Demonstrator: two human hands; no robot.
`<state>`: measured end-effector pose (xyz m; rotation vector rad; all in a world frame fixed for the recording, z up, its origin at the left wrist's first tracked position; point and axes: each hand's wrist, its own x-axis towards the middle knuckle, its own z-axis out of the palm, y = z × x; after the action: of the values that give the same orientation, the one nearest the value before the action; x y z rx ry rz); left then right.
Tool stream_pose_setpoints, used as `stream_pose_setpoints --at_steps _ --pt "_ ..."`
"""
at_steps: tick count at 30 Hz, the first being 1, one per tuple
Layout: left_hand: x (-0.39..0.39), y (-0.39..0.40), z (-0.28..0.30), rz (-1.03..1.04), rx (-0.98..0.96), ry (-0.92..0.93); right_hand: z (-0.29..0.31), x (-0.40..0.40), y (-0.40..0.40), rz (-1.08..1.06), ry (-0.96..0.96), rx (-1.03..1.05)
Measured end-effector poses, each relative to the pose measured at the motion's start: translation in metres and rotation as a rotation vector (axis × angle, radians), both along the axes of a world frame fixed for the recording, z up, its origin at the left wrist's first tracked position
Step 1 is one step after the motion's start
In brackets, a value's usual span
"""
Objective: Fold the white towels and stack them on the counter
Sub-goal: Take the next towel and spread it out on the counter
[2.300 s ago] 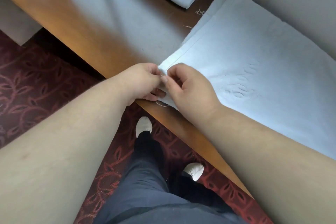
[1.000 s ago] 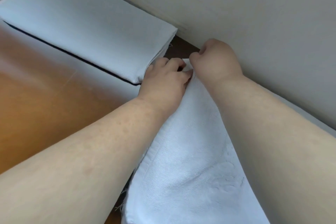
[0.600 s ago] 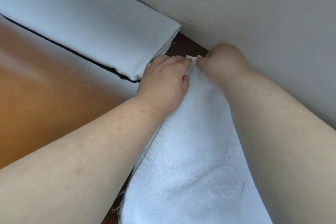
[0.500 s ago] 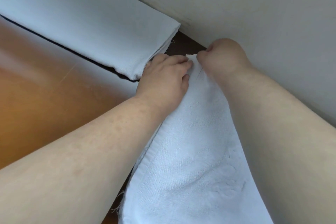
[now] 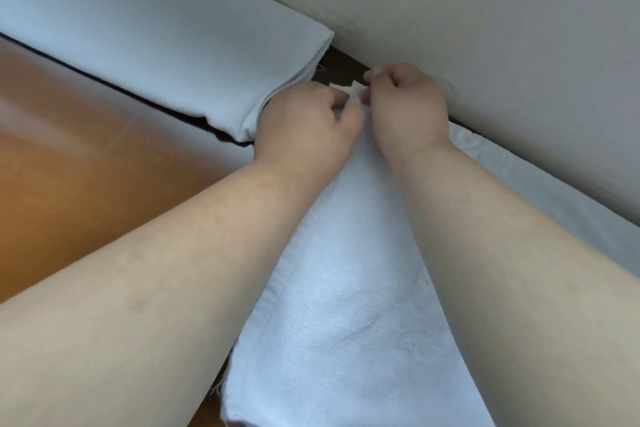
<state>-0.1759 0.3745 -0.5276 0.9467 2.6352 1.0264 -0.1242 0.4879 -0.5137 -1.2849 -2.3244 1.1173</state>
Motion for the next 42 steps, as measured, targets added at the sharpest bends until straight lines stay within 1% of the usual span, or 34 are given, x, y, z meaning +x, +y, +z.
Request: stream_pose_setpoints --at_steps 2,3,4,5,6,7,8,9,10,11,12,13,14,17,19,22,23,25,26,27,28,30,31,32,33,34,35,36,37,39,40,41,42 --pt "-0.008 0.017 0.005 0.052 -0.147 -0.061 0.003 0.007 0.004 -0.165 0.223 -0.187" --pt "-0.012 0.024 0.005 0.06 -0.217 -0.062 0.004 0.012 0.006 -0.237 0.309 -0.269" --pt "-0.014 0.03 0.005 0.057 -0.271 -0.046 0.004 0.017 0.008 -0.269 0.353 -0.315" --pt "-0.015 0.035 0.006 0.053 -0.303 -0.031 0.004 0.021 0.009 -0.254 0.354 -0.318" --pt "-0.015 0.037 0.007 0.054 -0.307 -0.023 0.004 0.023 0.009 -0.206 0.326 -0.271" --pt "-0.013 0.038 0.008 0.059 -0.285 -0.031 0.003 0.026 0.01 -0.138 0.278 -0.17" --pt "-0.011 0.039 0.008 0.064 -0.241 -0.056 0.0 0.028 0.012 -0.055 0.204 -0.028" --pt "-0.01 0.038 0.008 0.072 -0.187 -0.091 -0.003 0.03 0.015 0.03 0.095 0.137" --pt "-0.009 0.037 0.007 0.084 -0.137 -0.121 -0.007 0.033 0.017 0.103 -0.054 0.287" --pt "-0.009 0.036 0.006 0.093 -0.102 -0.136 -0.01 0.036 0.02 0.153 -0.199 0.375" --pt "-0.009 0.034 0.006 0.096 -0.082 -0.133 -0.013 0.038 0.022 0.177 -0.303 0.397" --pt "-0.009 0.032 0.006 0.098 -0.066 -0.123 -0.016 0.039 0.024 0.186 -0.355 0.395" --pt "-0.009 0.031 0.006 0.098 -0.047 -0.114 -0.018 0.041 0.024 0.187 -0.365 0.393" --pt "-0.01 0.03 0.006 0.058 -0.002 -0.096 -0.021 0.042 0.025 0.173 -0.321 0.435" --pt "-0.014 0.031 0.008 0.009 -0.013 -0.062 -0.02 0.041 0.027 0.164 -0.309 0.488" --pt "-0.017 0.035 0.012 -0.052 -0.106 0.004 -0.017 0.038 0.031 0.134 -0.351 0.508" --pt "-0.015 0.038 0.013 -0.05 -0.112 -0.019 -0.017 0.038 0.032 0.127 -0.364 0.497" --pt "-0.011 0.043 0.016 -0.032 -0.043 -0.115 -0.016 0.037 0.033 0.131 -0.378 0.449" --pt "-0.01 0.044 0.016 -0.031 -0.016 -0.134 -0.014 0.038 0.032 0.137 -0.377 0.431" --pt "-0.008 0.044 0.018 -0.041 -0.027 -0.095 -0.011 0.04 0.03 0.141 -0.367 0.43" --pt "-0.006 0.043 0.02 -0.048 -0.079 0.013 -0.007 0.045 0.026 0.147 -0.35 0.442" --pt "0.004 0.035 0.027 -0.054 -0.208 0.308 -0.002 0.063 0.011 0.159 -0.306 0.455" --pt "0.014 0.032 0.029 -0.086 -0.222 0.398 -0.002 0.077 0.001 0.166 -0.3 0.431" --pt "0.025 0.028 0.026 -0.173 -0.241 0.438 -0.003 0.092 -0.009 0.178 -0.317 0.389" --pt "0.035 0.025 0.021 -0.279 -0.278 0.423 -0.006 0.105 -0.019 0.2 -0.359 0.354" --pt "0.042 0.022 0.015 -0.351 -0.345 0.371 -0.01 0.117 -0.026 0.229 -0.41 0.342" --pt "0.046 0.019 0.008 -0.366 -0.42 0.31 -0.014 0.125 -0.029 0.259 -0.443 0.349" --pt "0.047 0.019 0.004 -0.322 -0.449 0.241 -0.018 0.129 -0.03 0.28 -0.455 0.359" --pt "0.043 0.021 0.002 -0.229 -0.404 0.16 -0.02 0.129 -0.029 0.285 -0.456 0.363" --pt "0.03 0.032 0.009 0.024 -0.259 0.001 -0.024 0.126 -0.026 0.271 -0.453 0.365" --pt "0.026 0.037 0.013 0.096 -0.265 -0.013 -0.025 0.125 -0.027 0.267 -0.462 0.37" --pt "0.025 0.04 0.018 0.097 -0.339 0.051 -0.026 0.124 -0.028 0.272 -0.476 0.372" --pt "0.027 0.042 0.021 0.058 -0.414 0.178 -0.025 0.124 -0.028 0.28 -0.476 0.361"
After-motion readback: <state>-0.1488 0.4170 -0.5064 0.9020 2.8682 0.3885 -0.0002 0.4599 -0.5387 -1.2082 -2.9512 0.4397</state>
